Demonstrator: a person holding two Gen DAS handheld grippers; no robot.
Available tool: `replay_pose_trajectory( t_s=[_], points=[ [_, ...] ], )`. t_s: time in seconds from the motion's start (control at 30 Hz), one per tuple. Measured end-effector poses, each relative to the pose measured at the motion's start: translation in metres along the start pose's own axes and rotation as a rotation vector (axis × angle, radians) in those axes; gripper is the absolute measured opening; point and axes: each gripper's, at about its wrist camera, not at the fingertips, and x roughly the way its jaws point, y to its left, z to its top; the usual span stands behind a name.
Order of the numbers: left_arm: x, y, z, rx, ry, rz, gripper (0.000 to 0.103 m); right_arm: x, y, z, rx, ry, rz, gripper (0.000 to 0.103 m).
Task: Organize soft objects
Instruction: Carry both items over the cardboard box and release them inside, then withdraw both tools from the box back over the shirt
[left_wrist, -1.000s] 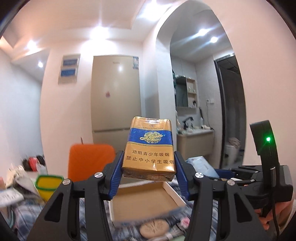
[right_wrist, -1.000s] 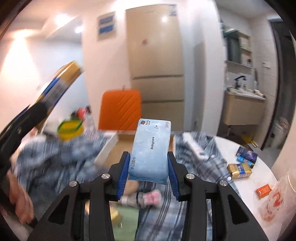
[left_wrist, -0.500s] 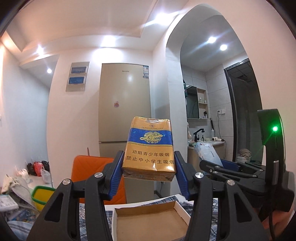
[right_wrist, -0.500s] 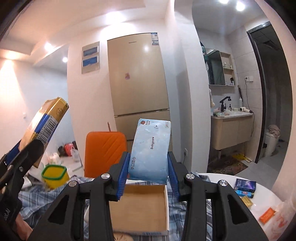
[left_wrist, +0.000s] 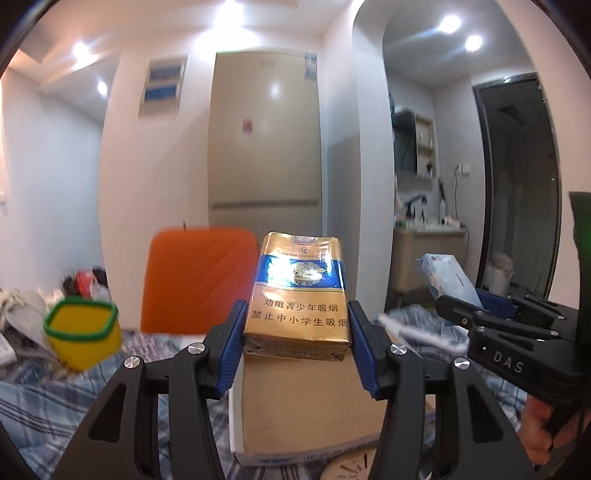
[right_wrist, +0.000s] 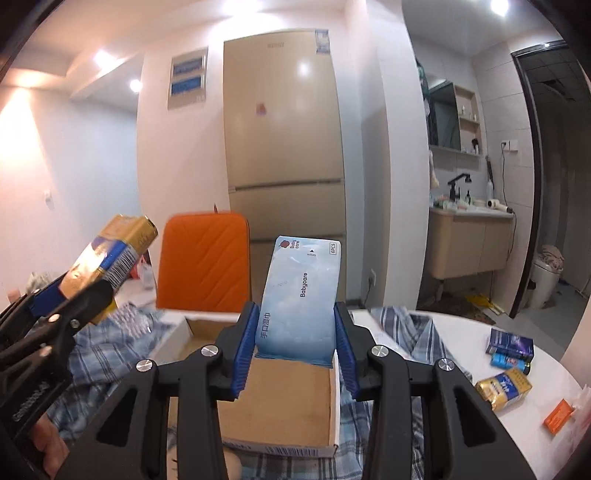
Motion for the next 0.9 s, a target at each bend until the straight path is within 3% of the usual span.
replay_pose_trajectory(
  t_s=[0.2,0.37,0.5,0.57,0.63,0.67,0.9],
  points=[
    [0.017,-0.004,-0.009,0.005,0.130,0.000,0.052,0.039,0.002,-0.019,-0.029,0.165,0.027,0.042],
    [0.017,-0.009,-0.010,0.010,0.150,0.009,0.052,0.056,0.004,-0.033,-0.044,0.253,0.042,0.042],
    [0.022,-0.009,-0.009,0.009,0.168,0.010,0.053,0.056,0.007,-0.036,-0.046,0.258,0.051,0.042],
    [0.024,-0.004,-0.009,0.004,0.170,0.014,0.057,0.053,0.006,-0.034,-0.051,0.255,0.046,0.050],
    [0.024,-0.002,-0.009,-0.001,0.167,0.030,0.082,0.052,0.007,-0.034,-0.054,0.248,0.036,0.060],
    [0.023,-0.001,-0.009,-0.005,0.161,0.038,0.086,0.051,0.007,-0.034,-0.052,0.245,0.035,0.062],
    [0.022,0.006,-0.006,-0.036,0.154,0.037,0.087,0.049,0.003,-0.030,-0.031,0.235,0.032,0.062]
  ],
)
